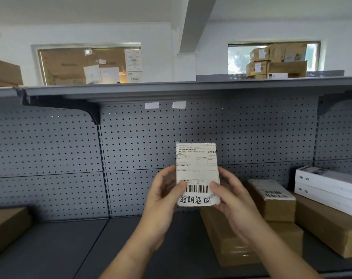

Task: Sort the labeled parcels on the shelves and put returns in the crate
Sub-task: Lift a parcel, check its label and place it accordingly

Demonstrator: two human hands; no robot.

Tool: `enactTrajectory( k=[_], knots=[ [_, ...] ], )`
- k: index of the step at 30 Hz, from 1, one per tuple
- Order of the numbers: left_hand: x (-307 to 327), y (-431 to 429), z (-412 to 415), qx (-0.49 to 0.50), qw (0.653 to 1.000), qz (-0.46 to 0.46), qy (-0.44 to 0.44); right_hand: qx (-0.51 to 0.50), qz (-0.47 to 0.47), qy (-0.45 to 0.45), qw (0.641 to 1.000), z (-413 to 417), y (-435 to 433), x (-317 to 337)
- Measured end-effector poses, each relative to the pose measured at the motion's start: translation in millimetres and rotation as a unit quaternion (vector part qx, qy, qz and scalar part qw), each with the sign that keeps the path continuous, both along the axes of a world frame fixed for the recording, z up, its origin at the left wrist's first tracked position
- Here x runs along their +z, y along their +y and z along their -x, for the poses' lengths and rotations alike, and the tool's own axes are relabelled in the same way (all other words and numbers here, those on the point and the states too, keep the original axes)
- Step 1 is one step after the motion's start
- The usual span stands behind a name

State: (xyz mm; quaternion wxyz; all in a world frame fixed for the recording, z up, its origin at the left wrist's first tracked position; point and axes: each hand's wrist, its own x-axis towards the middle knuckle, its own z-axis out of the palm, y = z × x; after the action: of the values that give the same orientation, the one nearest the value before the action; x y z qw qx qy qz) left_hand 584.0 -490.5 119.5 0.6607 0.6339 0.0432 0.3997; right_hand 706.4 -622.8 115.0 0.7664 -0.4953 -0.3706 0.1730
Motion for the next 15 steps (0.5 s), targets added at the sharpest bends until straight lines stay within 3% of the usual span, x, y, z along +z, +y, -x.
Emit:
enactTrajectory(
  k=[15],
  knots=[
    [-1.2, -0.9, -4.9, 0.001, 1.000, -0.016, 0.014, 0.000, -0.017, 0.021, 1.000, -4.5, -3.5, -3.5]
  ],
)
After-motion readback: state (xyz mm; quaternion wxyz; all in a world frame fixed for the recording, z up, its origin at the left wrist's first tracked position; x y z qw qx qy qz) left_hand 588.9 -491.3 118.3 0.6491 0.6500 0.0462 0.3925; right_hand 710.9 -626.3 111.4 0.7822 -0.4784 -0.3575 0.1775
